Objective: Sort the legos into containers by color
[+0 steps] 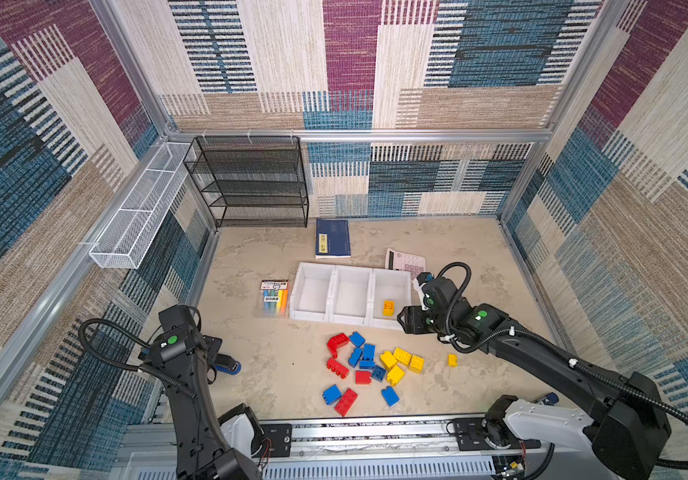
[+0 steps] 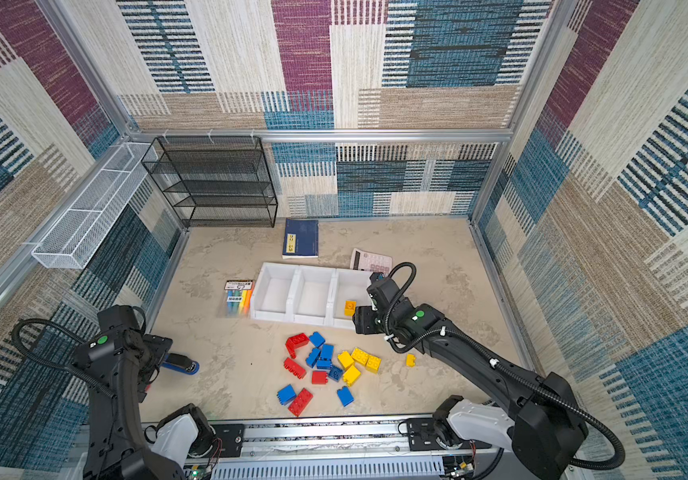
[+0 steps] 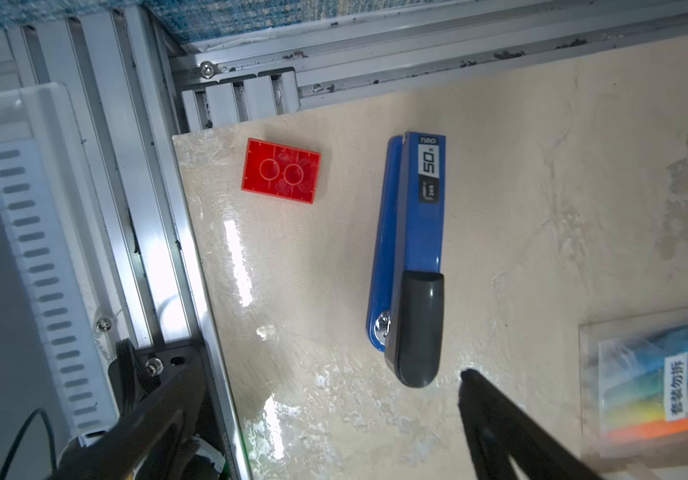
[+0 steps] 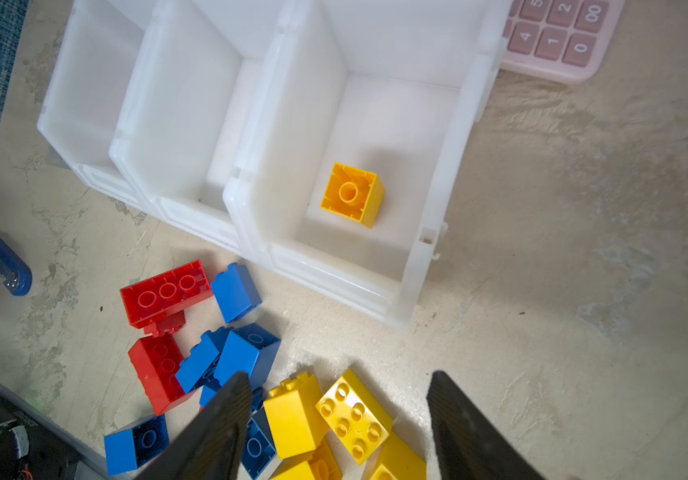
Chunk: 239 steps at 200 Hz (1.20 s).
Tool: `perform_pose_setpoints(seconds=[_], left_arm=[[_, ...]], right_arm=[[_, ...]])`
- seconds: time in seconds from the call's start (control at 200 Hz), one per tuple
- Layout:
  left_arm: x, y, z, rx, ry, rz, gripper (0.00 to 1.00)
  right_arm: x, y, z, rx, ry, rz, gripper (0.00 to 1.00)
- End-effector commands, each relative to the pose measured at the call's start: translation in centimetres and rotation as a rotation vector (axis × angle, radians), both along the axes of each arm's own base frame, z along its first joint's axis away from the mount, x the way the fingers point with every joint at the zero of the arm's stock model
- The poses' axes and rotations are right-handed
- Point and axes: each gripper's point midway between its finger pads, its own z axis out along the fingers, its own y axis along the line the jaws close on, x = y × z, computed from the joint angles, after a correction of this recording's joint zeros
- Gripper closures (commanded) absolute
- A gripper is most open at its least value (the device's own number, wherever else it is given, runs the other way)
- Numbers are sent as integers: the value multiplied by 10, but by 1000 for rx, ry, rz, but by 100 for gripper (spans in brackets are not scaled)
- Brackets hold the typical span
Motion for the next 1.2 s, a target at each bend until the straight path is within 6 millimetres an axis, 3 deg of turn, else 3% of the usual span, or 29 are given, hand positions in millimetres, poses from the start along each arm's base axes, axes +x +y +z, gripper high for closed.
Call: perform_pose_setpoints(seconds=[0.0, 0.351, 0.952, 1.192], left_arm=[[-1, 7, -6, -5, 12, -13, 1], [-21, 35, -31, -29, 98, 144, 4], [-21, 72, -61, -70, 110, 154, 11], [-22, 78, -70, -84, 143, 142, 15]], right_arm=[[0, 6, 6, 20, -28, 41, 30], [-11, 3, 7, 39, -22, 64, 29], [-12, 4, 7, 58, -10, 46, 29], [-13, 4, 5, 61, -1, 36, 29]])
